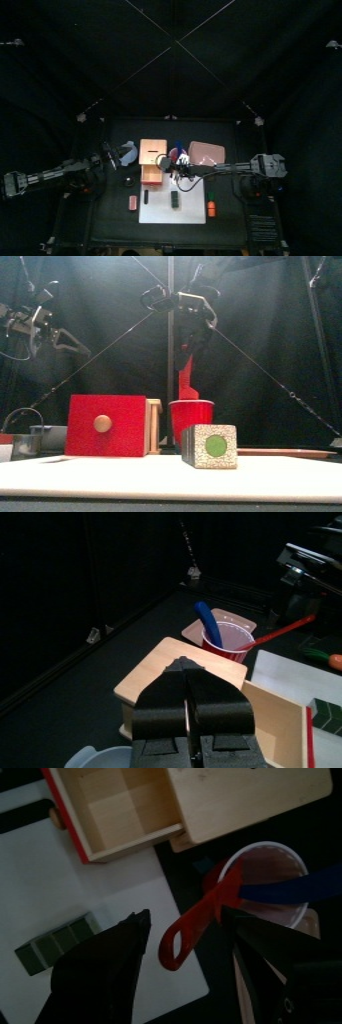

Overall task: Place sushi on board then cut the sushi with the knife then place the pieces on the plate
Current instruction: Pick knife at handle with right hand

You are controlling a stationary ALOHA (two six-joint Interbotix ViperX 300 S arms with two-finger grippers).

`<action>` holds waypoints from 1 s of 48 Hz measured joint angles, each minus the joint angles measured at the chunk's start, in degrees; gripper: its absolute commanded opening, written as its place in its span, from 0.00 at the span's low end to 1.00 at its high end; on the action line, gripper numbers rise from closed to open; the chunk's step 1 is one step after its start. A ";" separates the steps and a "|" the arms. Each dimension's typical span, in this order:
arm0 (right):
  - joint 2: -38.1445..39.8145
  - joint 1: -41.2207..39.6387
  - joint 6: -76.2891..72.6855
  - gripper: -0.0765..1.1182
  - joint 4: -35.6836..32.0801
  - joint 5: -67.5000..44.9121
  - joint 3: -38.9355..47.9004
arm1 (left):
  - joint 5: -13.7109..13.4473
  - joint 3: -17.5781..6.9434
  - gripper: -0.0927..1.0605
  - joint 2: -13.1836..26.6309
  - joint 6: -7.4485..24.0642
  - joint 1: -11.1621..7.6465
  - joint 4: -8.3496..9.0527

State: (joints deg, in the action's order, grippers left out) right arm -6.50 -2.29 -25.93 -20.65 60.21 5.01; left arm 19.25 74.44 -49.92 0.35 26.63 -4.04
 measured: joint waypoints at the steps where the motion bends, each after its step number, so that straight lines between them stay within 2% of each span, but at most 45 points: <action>1: -0.35 -0.09 0.09 0.82 -0.09 0.88 -0.44 | 0.00 0.00 0.17 0.00 0.00 0.00 0.00; 9: -2.72 -0.44 0.09 0.79 -0.35 4.66 -2.64 | 0.00 0.09 0.17 0.00 0.00 0.00 0.00; 21: -2.72 -0.44 0.09 0.59 -0.26 5.89 -3.69 | 0.00 0.62 0.17 0.00 0.00 0.09 0.00; 29: -2.55 -0.62 0.00 0.55 -0.44 9.14 -3.69 | 0.00 0.62 0.17 0.00 0.00 0.09 0.00; 40: 5.63 -0.35 -0.70 0.55 -1.05 12.74 -3.69 | -0.09 0.62 0.17 0.00 0.00 0.09 0.00; 48: 16.00 0.62 -1.14 0.55 -1.76 9.76 -1.49 | -0.09 0.00 0.17 0.00 0.00 0.09 0.00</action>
State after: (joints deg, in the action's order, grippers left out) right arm 9.49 -1.67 -27.07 -22.41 69.96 3.52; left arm 19.16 74.44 -49.92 0.35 26.72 -4.04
